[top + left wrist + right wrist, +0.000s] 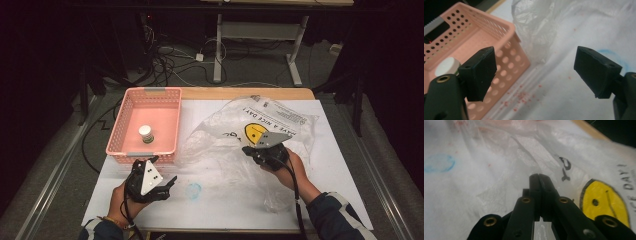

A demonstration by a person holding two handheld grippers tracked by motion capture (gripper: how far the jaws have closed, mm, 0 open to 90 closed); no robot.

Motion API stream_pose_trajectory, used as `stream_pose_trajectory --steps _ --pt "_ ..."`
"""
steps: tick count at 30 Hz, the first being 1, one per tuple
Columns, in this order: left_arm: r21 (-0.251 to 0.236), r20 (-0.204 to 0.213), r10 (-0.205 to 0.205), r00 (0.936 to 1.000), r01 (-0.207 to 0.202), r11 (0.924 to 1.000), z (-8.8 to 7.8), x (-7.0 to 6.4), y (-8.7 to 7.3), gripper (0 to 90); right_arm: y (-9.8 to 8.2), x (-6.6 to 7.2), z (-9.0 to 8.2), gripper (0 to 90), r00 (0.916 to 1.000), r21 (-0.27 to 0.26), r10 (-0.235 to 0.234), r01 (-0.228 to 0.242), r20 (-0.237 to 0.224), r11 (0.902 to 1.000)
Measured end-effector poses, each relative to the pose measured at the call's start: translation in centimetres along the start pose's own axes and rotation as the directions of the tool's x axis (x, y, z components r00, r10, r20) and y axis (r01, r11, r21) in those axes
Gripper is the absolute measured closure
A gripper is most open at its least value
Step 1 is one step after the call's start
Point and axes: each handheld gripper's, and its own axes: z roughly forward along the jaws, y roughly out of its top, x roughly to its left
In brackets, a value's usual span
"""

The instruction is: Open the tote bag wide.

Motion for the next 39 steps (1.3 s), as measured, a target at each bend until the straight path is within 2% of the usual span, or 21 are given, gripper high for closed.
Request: stream_pose_trajectory --steps 1,4,6,9,10,11,12,14,16,22,24,25,26,28,31,33,34,36,38,39 --pt "0.000 -0.009 0.003 1.0000 -0.003 1.0000 -0.1 0.4 0.2 17.7 0.0 0.0 0.0 90.0 1.0000 0.000 0.000 0.000 0.000 1.0000" --pt "0.005 -0.050 -0.019 0.9985 0.019 0.9998 -0.3 1.6 0.9 17.8 1.4 -0.7 -1.1 90.0 0.9988 -0.046 -0.011 0.013 0.047 0.9989" --pt "-0.005 -0.057 -0.039 0.9976 0.038 0.9993 -0.4 2.6 1.2 17.8 2.2 -1.0 -1.8 90.0 0.9982 -0.073 -0.008 0.013 0.060 0.9972" --pt "0.009 -0.080 -0.052 0.9954 0.052 0.9986 -0.3 4.1 1.9 17.8 3.0 -1.4 -2.4 90.0 0.9970 -0.097 -0.010 0.017 0.077 0.9951" --pt "0.012 -0.082 -0.057 0.9950 0.058 0.9982 -0.3 4.6 2.1 17.8 3.8 -1.7 -3.1 90.0 0.9950 -0.117 -0.014 0.026 0.099 0.9928" --pt "0.017 -0.078 -0.064 0.9950 0.065 0.9977 -0.2 5.2 2.4 17.8 3.8 -1.7 -3.1 90.0 0.9950 -0.117 -0.014 0.026 0.099 0.9928" --pt "0.027 -0.082 -0.062 0.9947 0.065 0.9975 0.0 5.7 2.7 18.1 4.6 -1.9 -3.5 90.0 0.9923 -0.132 -0.018 0.034 0.123 0.9907" --pt "0.044 -0.083 -0.054 0.9951 0.058 0.9974 0.5 6.8 3.2 19.0 5.2 -2.1 -4.0 90.0 0.9896 -0.151 -0.018 0.039 0.143 0.9878" --pt "0.085 -0.098 -0.059 0.9934 0.067 0.9942 1.4 7.9 3.7 19.0 5.5 -2.3 -4.2 90.0 0.9885 -0.163 -0.011 0.036 0.151 0.9859" --pt "0.164 -0.058 -0.096 0.9937 0.105 0.9808 4.0 11.0 4.3 19.0 5.9 -2.7 -4.5 90.0 0.9878 -0.179 0.009 0.019 0.155 0.9837" --pt "0.199 -0.043 -0.115 0.9924 0.122 0.9723 4.7 11.7 4.2 19.0 5.8 -2.8 -4.4 90.0 0.9884 -0.182 0.014 0.014 0.151 0.9832" --pt "0.215 -0.030 -0.143 0.9893 0.146 0.9657 5.0 11.9 4.1 18.7 5.7 -2.9 -4.4 90.0 0.9890 -0.185 0.018 0.010 0.147 0.9827" --pt "0.224 -0.024 -0.147 0.9889 0.148 0.9631 5.3 12.1 4.0 18.6 5.6 -2.9 -4.4 90.0 0.9892 -0.188 0.025 0.003 0.144 0.9822" --pt "0.252 -0.031 -0.127 0.9914 0.131 0.9589 5.8 12.3 4.0 18.6 5.5 -2.9 -4.2 90.0 0.9907 -0.186 0.027 -0.002 0.134 0.9826" --pt "0.269 -0.039 -0.136 0.9900 0.141 0.9528 6.2 12.7 4.3 18.6 5.3 -2.7 -4.1 90.0 0.9916 -0.187 0.025 -0.001 0.127 0.9824" --pt "0.267 -0.035 -0.126 0.9914 0.131 0.9547 6.5 12.9 4.4 18.6 5.2 -2.7 -4.1 90.0 0.9919 -0.191 0.028 -0.004 0.124 0.9817" --pt "0.282 -0.039 -0.131 0.9907 0.136 0.9498 6.7 12.9 4.4 18.6 5.1 -2.7 -4.0 90.0 0.9924 -0.190 0.031 -0.008 0.119 0.9818" --pt "0.298 -0.044 -0.117 0.9922 0.125 0.9465 7.1 13.0 4.3 18.6 4.9 -2.7 -4.0 90.0 0.9922 -0.193 0.036 -0.012 0.120 0.9812" --pt "0.322 -0.043 -0.137 0.9896 0.144 0.9359 7.4 13.1 4.1 18.8 4.8 -2.8 -4.1 90.0 0.9918 -0.203 0.041 -0.015 0.121 0.9791" --pt "0.324 -0.049 -0.137 0.9894 0.145 0.9348 7.5 13.2 4.2 18.7 4.7 -2.9 -4.2 90.0 0.9918 -0.206 0.046 -0.021 0.119 0.9783"
